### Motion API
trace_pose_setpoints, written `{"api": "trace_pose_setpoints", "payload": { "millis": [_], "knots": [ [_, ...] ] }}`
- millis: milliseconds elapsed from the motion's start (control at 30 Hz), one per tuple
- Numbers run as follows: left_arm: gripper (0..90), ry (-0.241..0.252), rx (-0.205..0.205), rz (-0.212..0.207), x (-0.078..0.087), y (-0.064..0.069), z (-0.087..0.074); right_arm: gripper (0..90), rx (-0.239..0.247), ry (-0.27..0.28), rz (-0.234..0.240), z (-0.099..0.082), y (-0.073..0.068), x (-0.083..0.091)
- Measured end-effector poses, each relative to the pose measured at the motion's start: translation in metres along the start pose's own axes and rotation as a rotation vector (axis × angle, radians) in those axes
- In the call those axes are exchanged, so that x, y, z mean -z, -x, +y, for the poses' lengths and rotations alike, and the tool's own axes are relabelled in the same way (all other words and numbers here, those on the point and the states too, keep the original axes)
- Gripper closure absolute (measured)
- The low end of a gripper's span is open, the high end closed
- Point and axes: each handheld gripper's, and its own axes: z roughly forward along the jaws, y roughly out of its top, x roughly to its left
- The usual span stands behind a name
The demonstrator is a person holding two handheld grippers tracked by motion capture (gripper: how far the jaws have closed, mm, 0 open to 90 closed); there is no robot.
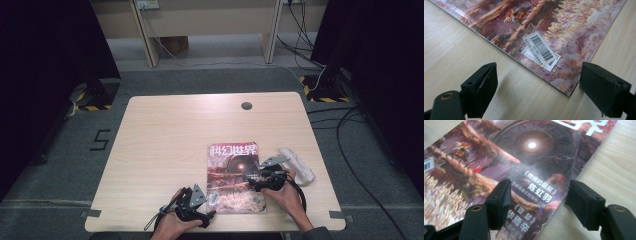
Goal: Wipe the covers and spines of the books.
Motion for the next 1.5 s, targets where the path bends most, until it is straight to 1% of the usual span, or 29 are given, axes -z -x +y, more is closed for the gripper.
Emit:
{"api": "trace_pose_setpoints", "payload": {
  "millis": [67,100,167,200,433,533,633,733,867,967,1033,1100,1133,1200,1233,1267,1300,1367,1433,1467,1500],
  "knots": [
    [14.4,-0.008,0.014,0.006,0.001,-0.003,-0.001,35.6,0.012,0.001,0.001,-0.001,-0.001,0.0],
    [14.4,-0.012,0.018,0.009,0.002,-0.005,-0.002,35.5,0.011,-0.003,0.001,-0.001,-0.003,0.0],
    [14.5,-0.02,0.019,0.023,0.004,-0.008,-0.003,34.5,0.018,-0.009,-0.001,-0.001,-0.007,0.001],
    [14.5,-0.023,0.029,0.031,0.005,-0.01,-0.004,33.6,0.029,-0.013,0.0,-0.001,-0.009,0.001],
    [14.5,-0.049,0.056,0.058,0.01,-0.022,-0.007,33.1,0.069,-0.03,-0.017,-0.002,-0.026,0.002],
    [14.9,-0.054,0.069,0.071,0.013,-0.029,-0.01,32.6,0.07,-0.037,-0.014,-0.003,-0.031,0.003],
    [14.7,-0.058,0.091,0.086,0.014,-0.036,-0.012,32.6,0.083,-0.036,0.0,-0.003,-0.035,0.002],
    [15.0,-0.062,0.09,0.101,0.015,-0.039,-0.012,32.6,0.083,-0.039,0.004,-0.003,-0.037,0.002],
    [14.8,-0.065,0.101,0.105,0.015,-0.044,-0.012,32.9,0.089,-0.038,0.014,-0.003,-0.036,0.002],
    [14.9,-0.064,0.104,0.123,0.015,-0.048,-0.012,33.0,0.092,-0.041,0.022,-0.003,-0.037,0.002],
    [16.0,-0.059,0.109,0.129,0.016,-0.049,-0.012,36.8,0.087,-0.041,0.028,-0.003,-0.037,0.002],
    [18.3,-0.053,0.11,0.128,0.017,-0.049,-0.012,38.4,0.078,-0.032,0.038,-0.002,-0.033,0.003],
    [19.4,-0.051,0.111,0.129,0.017,-0.047,-0.012,38.3,0.076,-0.025,0.037,-0.001,-0.031,0.002],
    [19.9,-0.035,0.117,0.118,0.018,-0.044,-0.011,38.0,0.063,-0.016,0.016,0.001,-0.025,0.002],
    [19.9,-0.03,0.117,0.111,0.019,-0.042,-0.011,38.0,0.066,-0.002,0.007,0.003,-0.022,0.001],
    [19.9,-0.019,0.117,0.104,0.019,-0.04,-0.01,38.2,0.055,0.012,0.003,0.005,-0.019,0.001],
    [20.4,-0.009,0.118,0.094,0.02,-0.037,-0.009,38.4,0.055,0.025,-0.009,0.008,-0.015,0.0],
    [21.3,0.008,0.126,0.078,0.02,-0.033,-0.009,38.5,0.048,0.039,-0.024,0.012,-0.01,-0.003],
    [22.0,0.028,0.147,0.053,0.02,-0.03,-0.008,38.6,0.045,0.046,-0.031,0.015,-0.004,-0.006],
    [22.4,0.037,0.159,0.04,0.02,-0.029,-0.008,38.6,0.04,0.058,-0.033,0.017,-0.002,-0.007],
    [22.7,0.042,0.165,0.032,0.021,-0.028,-0.008,38.4,0.034,0.057,-0.034,0.019,0.001,-0.008]
  ]
}}
